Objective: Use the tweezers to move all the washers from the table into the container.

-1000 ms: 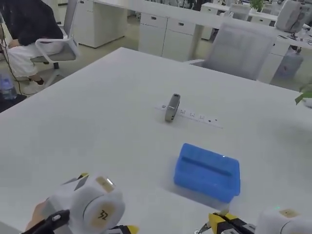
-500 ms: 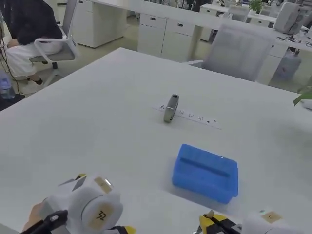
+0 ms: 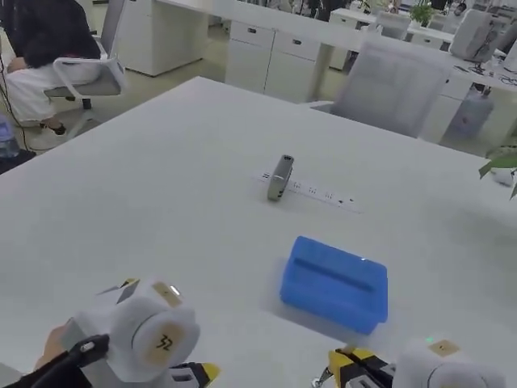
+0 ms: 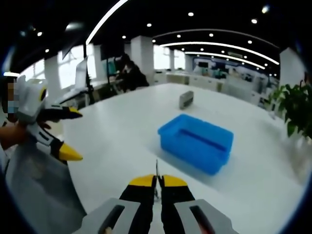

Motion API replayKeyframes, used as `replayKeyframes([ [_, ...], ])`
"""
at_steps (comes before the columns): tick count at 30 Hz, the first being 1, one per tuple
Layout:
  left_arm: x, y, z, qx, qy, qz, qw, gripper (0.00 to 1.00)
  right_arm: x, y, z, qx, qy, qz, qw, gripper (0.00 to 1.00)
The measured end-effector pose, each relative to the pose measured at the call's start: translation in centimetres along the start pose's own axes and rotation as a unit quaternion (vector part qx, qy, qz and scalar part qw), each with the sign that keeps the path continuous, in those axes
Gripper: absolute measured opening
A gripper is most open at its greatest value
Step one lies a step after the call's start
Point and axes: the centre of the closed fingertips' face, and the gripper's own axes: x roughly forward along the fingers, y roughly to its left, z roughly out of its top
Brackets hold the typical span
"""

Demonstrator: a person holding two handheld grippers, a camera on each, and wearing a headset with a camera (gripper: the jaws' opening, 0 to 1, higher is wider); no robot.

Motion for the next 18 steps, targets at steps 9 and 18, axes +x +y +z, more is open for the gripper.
replayKeyframes([
  [9, 0.0, 0.1, -0.1, -0.001, 0.001, 0.001, 1.0000, 0.88, -0.5, -1.1, 2.8, 0.013, -0.002, 0.001, 0.9999, 0.00],
  [18, 0.0, 0.0, -0.2, 0.000, 0.004, -0.002, 1.0000, 0.88, -1.5, -2.6, 6.3, -0.004, -0.029, -0.012, 0.9995, 0.00],
])
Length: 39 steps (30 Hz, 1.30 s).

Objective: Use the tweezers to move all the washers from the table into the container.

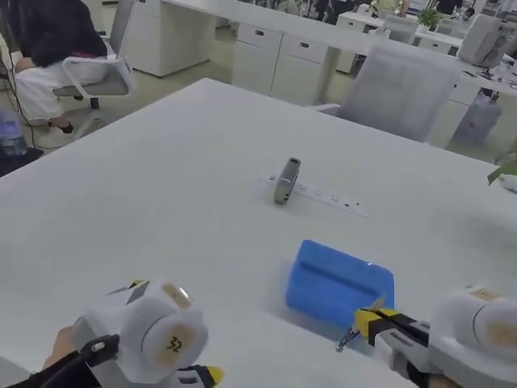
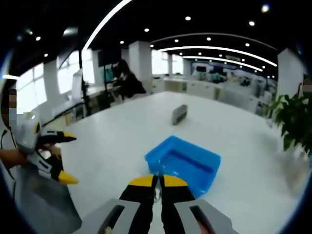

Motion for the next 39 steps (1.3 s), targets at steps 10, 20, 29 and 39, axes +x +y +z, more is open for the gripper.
replayKeyframes([
  [10, 0.1, -0.2, -0.2, 0.003, 0.007, -0.004, 1.0000, 0.87, 0.7, -3.0, 2.6, 0.002, -0.026, -0.027, 0.9993, 0.00],
  [20, 0.2, -0.1, -0.4, 0.004, 0.012, -0.001, 0.9999, 0.87, 3.4, -5.9, 3.3, -0.004, -0.030, -0.052, 0.9982, 0.00],
  [29, 0.3, -0.3, -0.7, 0.003, 0.023, -0.006, 0.9997, 0.87, 6.6, -7.1, -0.6, -0.023, 0.019, -0.064, 0.9975, 0.00],
  [39, 0.4, -0.2, -1.0, 0.003, 0.032, -0.004, 0.9995, 0.86, 7.1, -7.2, -1.8, -0.018, 0.024, -0.063, 0.9976, 0.01],
])
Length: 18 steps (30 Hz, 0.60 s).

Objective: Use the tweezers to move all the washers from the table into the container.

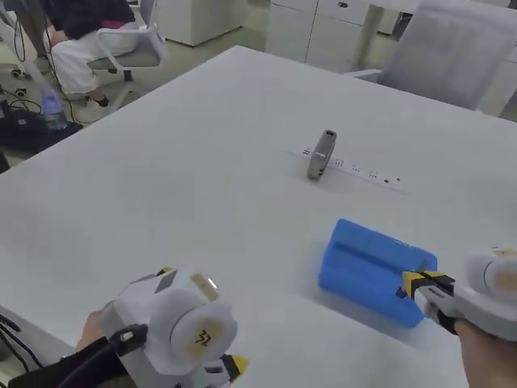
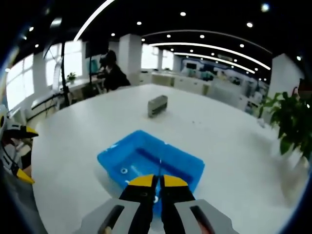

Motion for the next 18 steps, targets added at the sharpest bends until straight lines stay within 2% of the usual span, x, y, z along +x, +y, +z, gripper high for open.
replayKeyframes([
  [6, 0.0, 0.0, 0.0, 0.002, 0.000, 0.000, 1.0000, 0.86, 0.2, 0.2, 0.2, -0.008, -0.014, 0.002, 0.9999, 0.01],
  [8, -0.1, 0.0, 0.1, 0.002, -0.002, 0.001, 1.0000, 0.86, 0.3, 0.3, 0.3, -0.004, -0.008, 0.008, 0.9999, 0.01],
  [13, -0.1, 0.1, 0.3, 0.001, -0.008, 0.002, 1.0000, 0.86, -0.4, 0.5, 0.4, -0.025, 0.009, 0.011, 0.9996, 0.01],
  [15, -0.2, 0.1, 0.3, 0.001, -0.009, 0.002, 1.0000, 0.86, -1.1, 0.2, 1.4, -0.037, -0.005, 0.002, 0.9993, 0.01],
  [18, -0.2, 0.0, 0.4, 0.003, -0.012, 0.001, 0.9999, 0.86, -2.3, 0.3, 2.9, -0.030, -0.026, 0.012, 0.9991, 0.01],
])
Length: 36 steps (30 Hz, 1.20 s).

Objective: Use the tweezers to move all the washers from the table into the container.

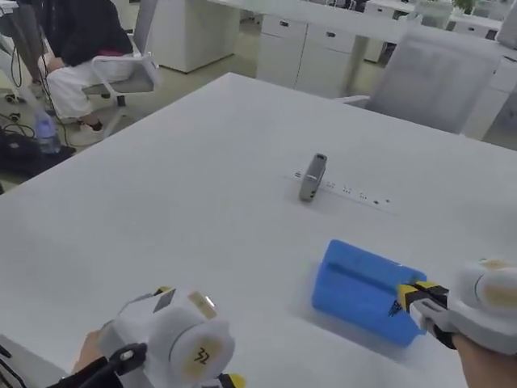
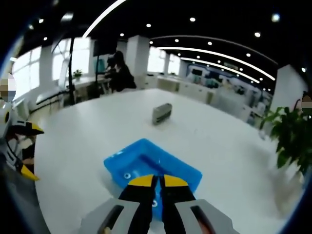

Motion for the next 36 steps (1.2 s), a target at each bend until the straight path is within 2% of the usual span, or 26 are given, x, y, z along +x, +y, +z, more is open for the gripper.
replayKeyframes([
  [5, 0.0, -0.1, 0.2, 0.004, -0.004, -0.001, 1.0000, 0.85, -2.2, 0.9, 2.3, -0.009, -0.030, 0.023, 0.9993, 0.01],
  [8, -0.1, 0.0, 0.2, 0.002, -0.008, 0.000, 1.0000, 0.85, -3.3, 1.8, 2.9, -0.038, -0.026, 0.041, 0.9981, 0.01],
  [12, -0.1, 0.0, 0.3, 0.001, -0.010, -0.001, 0.9999, 0.85, -4.9, 3.0, 3.6, -0.054, -0.030, 0.062, 0.9961, 0.01],
  [16, -0.1, 0.1, 0.3, 0.002, -0.010, 0.001, 0.9999, 0.84, -5.6, 4.6, 2.5, -0.047, -0.001, 0.106, 0.9932, 0.01],
  [18, -0.2, 0.1, 0.3, 0.001, -0.011, 0.002, 0.9999, 0.84, -5.6, 5.3, 1.6, -0.061, 0.011, 0.122, 0.9906, 0.01],
  [19, -0.2, 0.2, 0.3, 0.001, -0.011, 0.003, 0.9999, 0.84, -5.9, 6.0, 0.6, -0.076, 0.036, 0.140, 0.9866, 0.01],
  [20, -0.2, 0.2, 0.3, 0.001, -0.010, 0.004, 0.9999, 0.84, -6.0, 6.3, -0.1, -0.087, 0.052, 0.145, 0.9843, 0.01],
  [22, -0.2, 0.3, 0.3, 0.001, -0.012, 0.006, 0.9999, 0.84, -6.2, 6.9, -1.1, -0.135, 0.061, 0.142, 0.9787, 0.01],
  [23, -0.2, 0.3, 0.3, 0.001, -0.013, 0.007, 0.9999, 0.84, -6.4, 7.4, -1.8, -0.149, 0.073, 0.151, 0.9745, 0.01],
  [25, -0.3, 0.4, 0.4, 0.001, -0.013, 0.010, 0.9999, 0.83, -6.5, 8.1, -2.7, -0.151, 0.085, 0.166, 0.9708, 0.01],
  [27, -0.3, 0.5, 0.4, -0.002, -0.014, 0.012, 0.9998, 0.83, -6.6, 9.0, -3.6, -0.164, 0.101, 0.182, 0.9643, 0.01],
  [28, -0.3, 0.5, 0.4, -0.002, -0.015, 0.012, 0.9998, 0.83, -6.6, 9.5, -4.3, -0.178, 0.117, 0.196, 0.9571, 0.01],
  [30, -0.3, 0.4, 0.4, -0.003, -0.016, 0.010, 0.9998, 0.83, -6.3, 10.1, -5.3, -0.196, 0.134, 0.215, 0.9474, 0.01],
  [33, -0.4, 0.4, 0.5, 0.000, -0.015, 0.010, 0.9998, 0.83, -5.4, 11.1, -7.1, -0.228, 0.166, 0.238, 0.9295, 0.01],
  [35, -0.3, 0.4, 0.5, 0.000, -0.015, 0.010, 0.9998, 0.83, -4.8, 11.9, -7.7, -0.244, 0.176, 0.248, 0.9208, 0.01],
  [36, -0.3, 0.4, 0.4, 0.000, -0.015, 0.010, 0.9998, 0.83, -4.3, 12.3, -8.1, -0.265, 0.181, 0.252, 0.9132, 0.01],
])
